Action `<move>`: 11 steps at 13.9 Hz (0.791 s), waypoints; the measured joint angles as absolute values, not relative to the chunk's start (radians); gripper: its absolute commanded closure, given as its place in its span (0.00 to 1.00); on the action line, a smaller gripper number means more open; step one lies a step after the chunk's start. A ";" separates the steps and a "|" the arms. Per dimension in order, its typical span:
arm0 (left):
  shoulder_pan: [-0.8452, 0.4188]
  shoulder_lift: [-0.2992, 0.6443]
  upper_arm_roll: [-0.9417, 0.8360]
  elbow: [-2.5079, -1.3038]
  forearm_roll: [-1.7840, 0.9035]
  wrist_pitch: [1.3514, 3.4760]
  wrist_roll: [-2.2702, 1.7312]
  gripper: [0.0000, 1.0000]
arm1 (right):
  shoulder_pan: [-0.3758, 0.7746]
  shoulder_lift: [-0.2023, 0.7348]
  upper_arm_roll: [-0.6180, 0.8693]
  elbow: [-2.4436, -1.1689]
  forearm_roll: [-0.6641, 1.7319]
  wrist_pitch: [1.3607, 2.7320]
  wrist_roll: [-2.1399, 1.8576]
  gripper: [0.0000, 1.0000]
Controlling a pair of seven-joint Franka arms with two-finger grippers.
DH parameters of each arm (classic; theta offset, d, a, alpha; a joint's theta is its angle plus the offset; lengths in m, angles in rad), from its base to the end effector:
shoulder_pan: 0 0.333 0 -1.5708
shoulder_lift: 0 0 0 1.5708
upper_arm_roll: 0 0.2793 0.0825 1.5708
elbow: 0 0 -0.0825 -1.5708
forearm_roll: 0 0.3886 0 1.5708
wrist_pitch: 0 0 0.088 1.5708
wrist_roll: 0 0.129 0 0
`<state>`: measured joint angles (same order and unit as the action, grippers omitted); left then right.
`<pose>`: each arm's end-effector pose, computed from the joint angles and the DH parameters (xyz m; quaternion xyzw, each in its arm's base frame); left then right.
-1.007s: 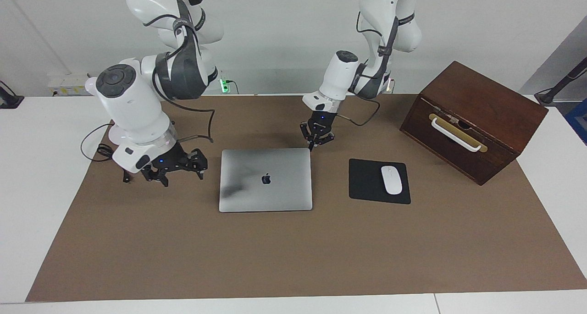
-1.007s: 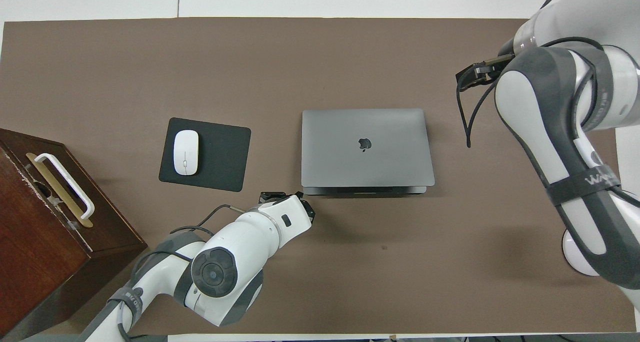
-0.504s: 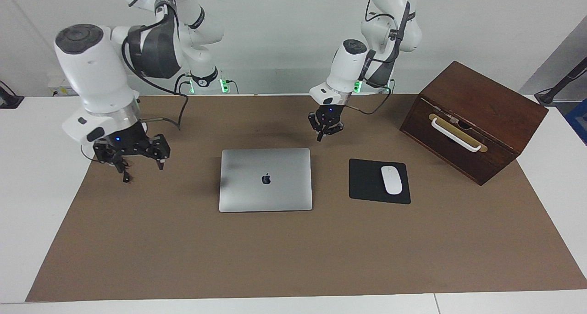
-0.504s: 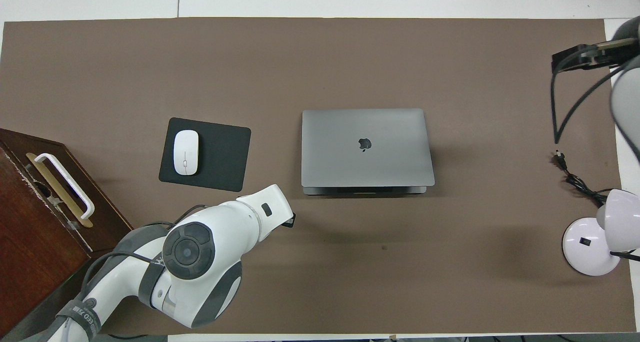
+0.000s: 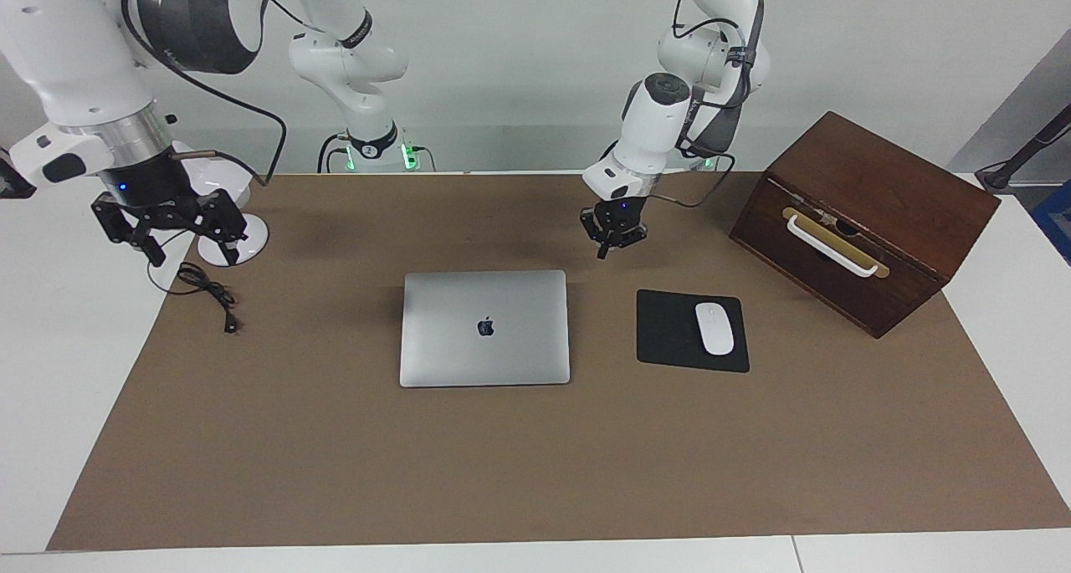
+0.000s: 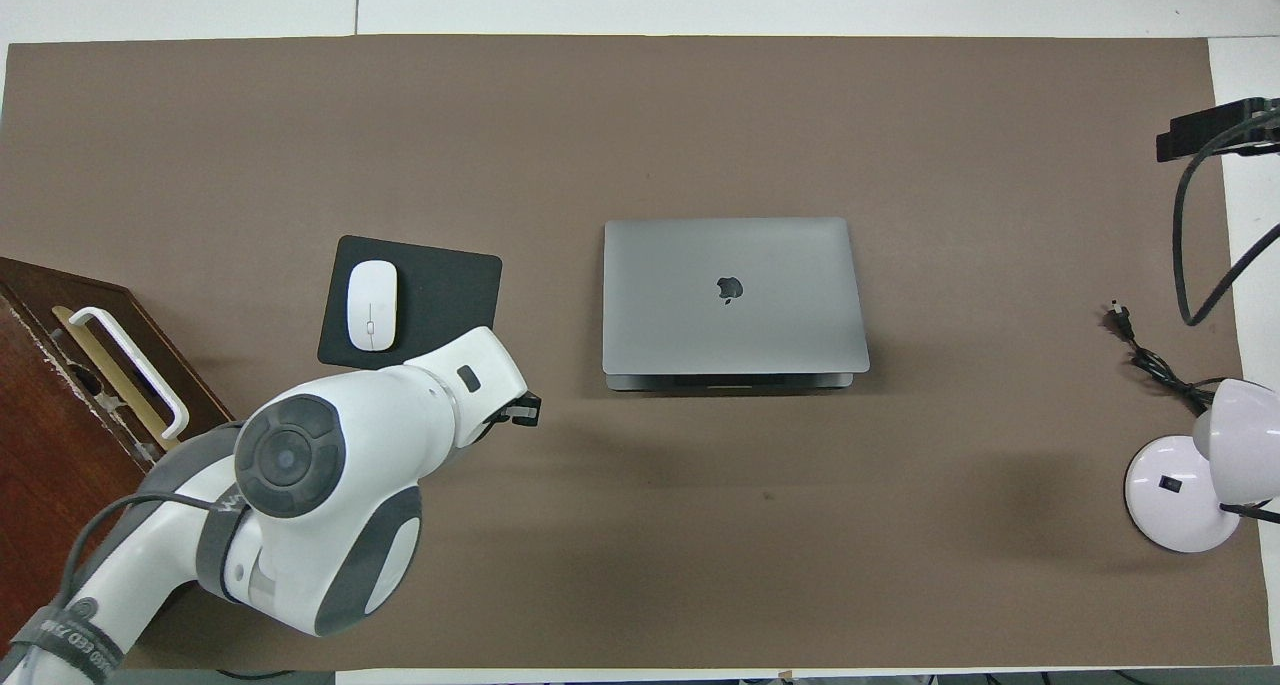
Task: Close laptop with both arms
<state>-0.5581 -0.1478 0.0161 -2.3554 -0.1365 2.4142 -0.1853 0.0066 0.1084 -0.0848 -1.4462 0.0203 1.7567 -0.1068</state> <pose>0.4395 -0.2679 0.3486 0.9847 -0.1307 0.0778 0.0847 0.6100 -0.0430 0.5820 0.9948 0.0141 0.1012 0.0038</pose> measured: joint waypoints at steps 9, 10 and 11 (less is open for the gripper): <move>-0.350 -0.244 0.019 -2.171 -0.136 2.101 -0.135 0.00 | 0.009 0.038 -0.072 -1.448 0.030 1.564 -0.085 0.00; -0.325 -0.244 0.019 -2.155 -0.136 2.078 -0.134 0.00 | 0.024 0.038 -0.083 -1.450 0.030 1.545 -0.058 0.00; -0.299 -0.244 0.020 -2.140 -0.136 2.052 -0.133 0.00 | 0.059 0.037 -0.114 -1.451 0.030 1.522 -0.022 0.00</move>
